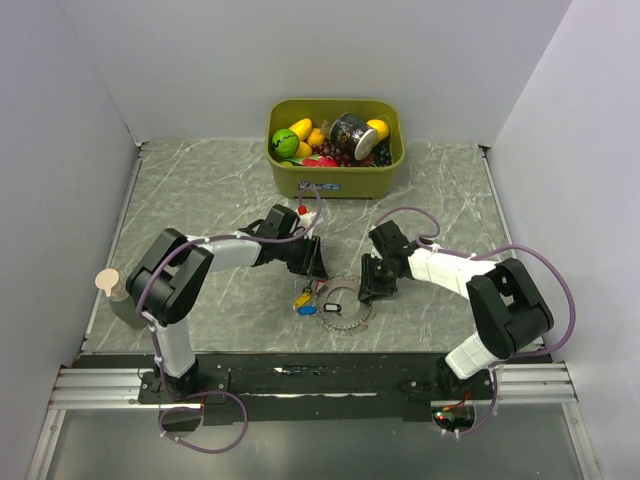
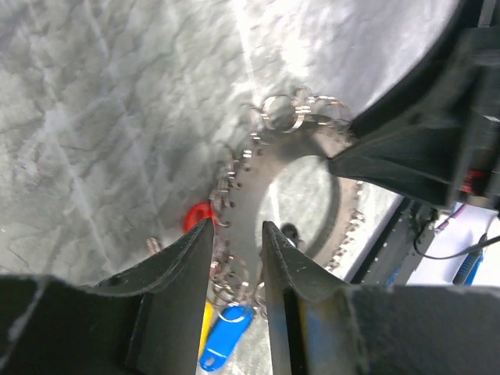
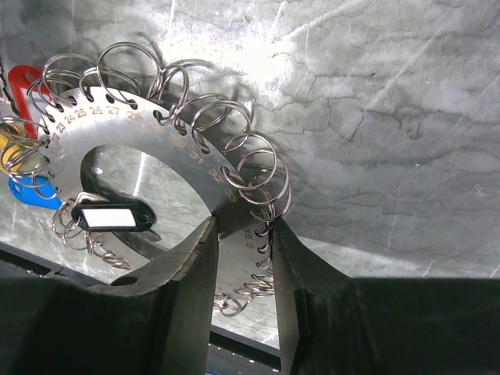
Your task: Put the keys on the keyring
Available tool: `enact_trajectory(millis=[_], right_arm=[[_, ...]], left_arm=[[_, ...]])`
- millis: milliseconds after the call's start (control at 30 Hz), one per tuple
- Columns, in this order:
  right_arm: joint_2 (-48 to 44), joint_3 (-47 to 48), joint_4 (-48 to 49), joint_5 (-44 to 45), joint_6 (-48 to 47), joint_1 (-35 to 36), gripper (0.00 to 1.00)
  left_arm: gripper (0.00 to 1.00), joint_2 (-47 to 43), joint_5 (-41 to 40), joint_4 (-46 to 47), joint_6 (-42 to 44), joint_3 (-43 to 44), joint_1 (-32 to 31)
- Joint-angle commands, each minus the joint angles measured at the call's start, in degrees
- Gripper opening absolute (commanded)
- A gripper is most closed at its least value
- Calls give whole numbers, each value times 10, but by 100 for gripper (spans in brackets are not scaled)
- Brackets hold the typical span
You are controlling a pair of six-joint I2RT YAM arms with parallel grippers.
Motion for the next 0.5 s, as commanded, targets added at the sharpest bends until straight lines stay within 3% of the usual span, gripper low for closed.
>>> enact_trajectory(millis=[0, 333, 467], right_arm=[[5, -26, 5, 72, -11, -7, 35], [0, -36, 9, 67, -14, -10, 35], [0, -37, 12, 66, -15, -12, 35]], left_arm=[[37, 27, -4, 2, -3, 30, 3], [32, 56, 7, 8, 2, 39, 3], [22, 63, 15, 4, 8, 46, 2]])
